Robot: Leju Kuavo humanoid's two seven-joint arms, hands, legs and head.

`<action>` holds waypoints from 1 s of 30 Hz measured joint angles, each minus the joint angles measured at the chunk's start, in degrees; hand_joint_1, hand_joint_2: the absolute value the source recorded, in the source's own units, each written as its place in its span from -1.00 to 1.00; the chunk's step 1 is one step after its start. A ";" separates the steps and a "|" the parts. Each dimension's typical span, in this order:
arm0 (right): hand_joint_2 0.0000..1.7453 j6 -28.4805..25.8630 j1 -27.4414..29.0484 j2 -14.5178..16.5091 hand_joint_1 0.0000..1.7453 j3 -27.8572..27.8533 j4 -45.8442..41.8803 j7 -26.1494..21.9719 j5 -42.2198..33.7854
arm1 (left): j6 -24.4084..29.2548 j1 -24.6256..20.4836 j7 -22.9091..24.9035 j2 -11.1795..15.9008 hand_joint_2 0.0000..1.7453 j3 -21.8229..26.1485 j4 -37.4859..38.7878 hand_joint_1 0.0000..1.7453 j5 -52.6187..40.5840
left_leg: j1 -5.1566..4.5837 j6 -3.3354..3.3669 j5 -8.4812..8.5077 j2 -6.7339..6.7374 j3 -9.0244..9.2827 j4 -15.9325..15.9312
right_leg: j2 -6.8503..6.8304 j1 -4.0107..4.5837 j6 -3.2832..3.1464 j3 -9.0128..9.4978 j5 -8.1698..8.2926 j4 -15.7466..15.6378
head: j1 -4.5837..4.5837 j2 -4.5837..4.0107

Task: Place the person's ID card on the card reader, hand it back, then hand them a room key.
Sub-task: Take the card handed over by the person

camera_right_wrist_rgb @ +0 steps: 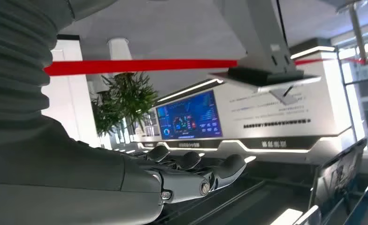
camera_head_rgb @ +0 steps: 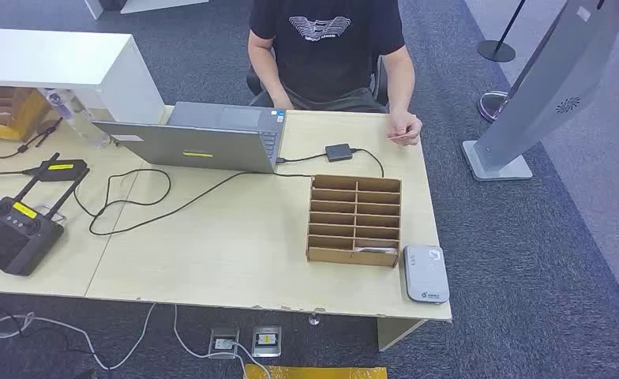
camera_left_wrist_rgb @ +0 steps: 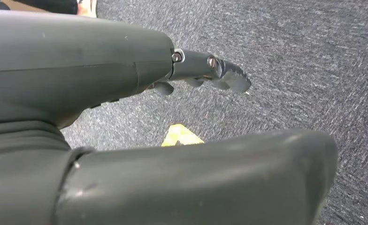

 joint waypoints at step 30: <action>1.00 11.43 6.42 10.95 -1.00 22.48 -21.48 17.42 -8.15 | -0.31 0.09 -0.66 0.57 -1.00 -0.43 -0.02 -1.00 0.54 | 0.07 -0.09 -0.01 0.23 0.04 0.00 | 0.24 0.08 -0.02 -0.04 0.01 -0.01 | 0.03 0.00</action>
